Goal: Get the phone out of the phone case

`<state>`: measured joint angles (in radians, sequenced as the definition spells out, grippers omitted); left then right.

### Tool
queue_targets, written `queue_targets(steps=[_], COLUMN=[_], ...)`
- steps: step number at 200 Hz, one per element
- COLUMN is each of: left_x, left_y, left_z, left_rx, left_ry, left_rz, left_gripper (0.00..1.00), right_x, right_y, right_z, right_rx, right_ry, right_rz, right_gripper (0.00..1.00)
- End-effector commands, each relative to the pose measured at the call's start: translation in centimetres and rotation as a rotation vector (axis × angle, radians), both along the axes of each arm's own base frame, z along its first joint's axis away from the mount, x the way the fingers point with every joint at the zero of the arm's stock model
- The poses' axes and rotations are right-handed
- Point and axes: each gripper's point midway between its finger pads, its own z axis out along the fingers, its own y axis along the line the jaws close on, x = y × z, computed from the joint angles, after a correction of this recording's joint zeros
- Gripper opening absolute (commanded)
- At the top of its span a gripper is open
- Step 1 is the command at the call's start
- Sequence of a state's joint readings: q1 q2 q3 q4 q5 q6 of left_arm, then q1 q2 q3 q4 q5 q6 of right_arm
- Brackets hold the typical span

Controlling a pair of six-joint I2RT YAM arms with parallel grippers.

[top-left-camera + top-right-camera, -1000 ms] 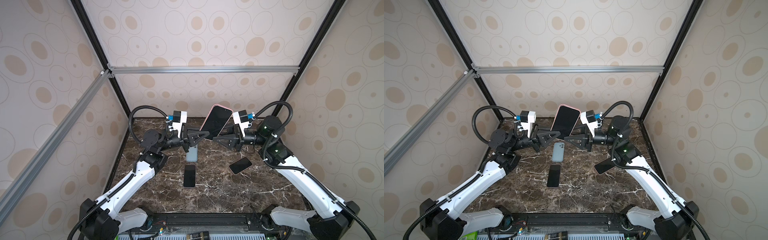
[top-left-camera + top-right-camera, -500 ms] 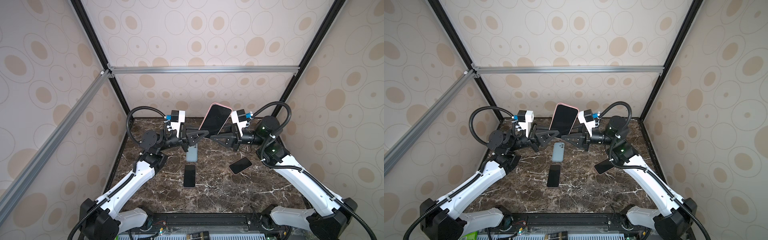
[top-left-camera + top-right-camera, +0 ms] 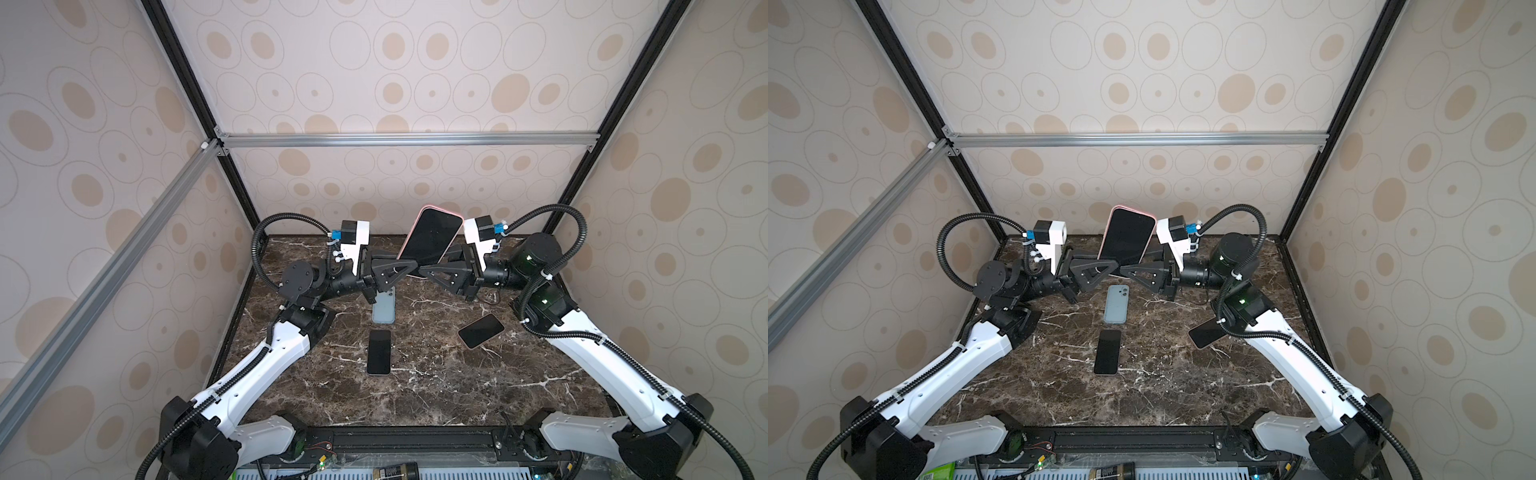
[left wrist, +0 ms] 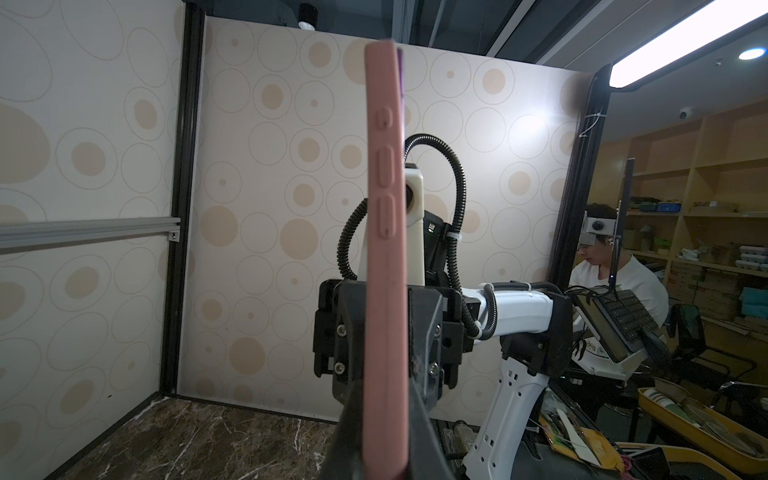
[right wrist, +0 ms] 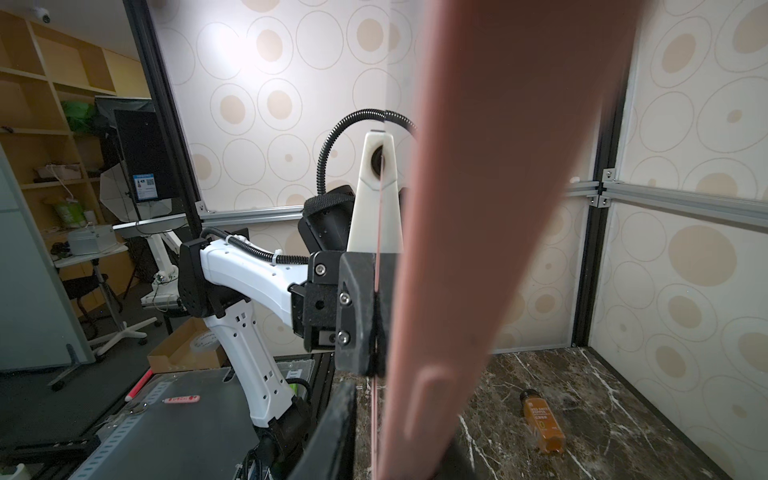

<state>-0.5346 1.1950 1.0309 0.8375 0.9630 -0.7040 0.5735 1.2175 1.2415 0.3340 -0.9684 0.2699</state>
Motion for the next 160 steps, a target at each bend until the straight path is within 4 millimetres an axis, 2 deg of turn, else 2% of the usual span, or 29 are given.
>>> queue_targets(steps=[1,79,108,150,154,160], left_x=[-1.1,-0.86,-0.79,-0.59,-0.56,-0.44], left_y=[0.67,0.56,0.62,0.64,0.68,0.78], left_z=[1.8,1.71,1.74,1.88,1.94,2.0], left_rx=[-0.047,-0.043,-0.041,-0.037,-0.037,-0.037], left_ry=[-0.059,-0.058,-0.065,-0.081,-0.089,-0.1], left_rz=[-0.009,-0.004,0.009,0.031,0.04,0.06], left_gripper=[0.0,0.0,0.0,0.0,0.05,0.18], right_x=[-0.52,-0.38,-0.38,-0.59,-0.61,-0.62], right_y=[0.27,0.33,0.31,-0.06,-0.12,-0.2], right_z=[0.81,0.29,0.18,0.19,0.16,0.01], right_rx=[0.018,0.0,-0.007,-0.019,-0.022,-0.031], right_ry=[-0.027,-0.022,-0.023,-0.039,-0.042,-0.044], right_rz=[0.022,0.01,0.006,-0.017,-0.023,-0.032], right_gripper=[0.23,0.11,0.0,0.0,0.0,0.0])
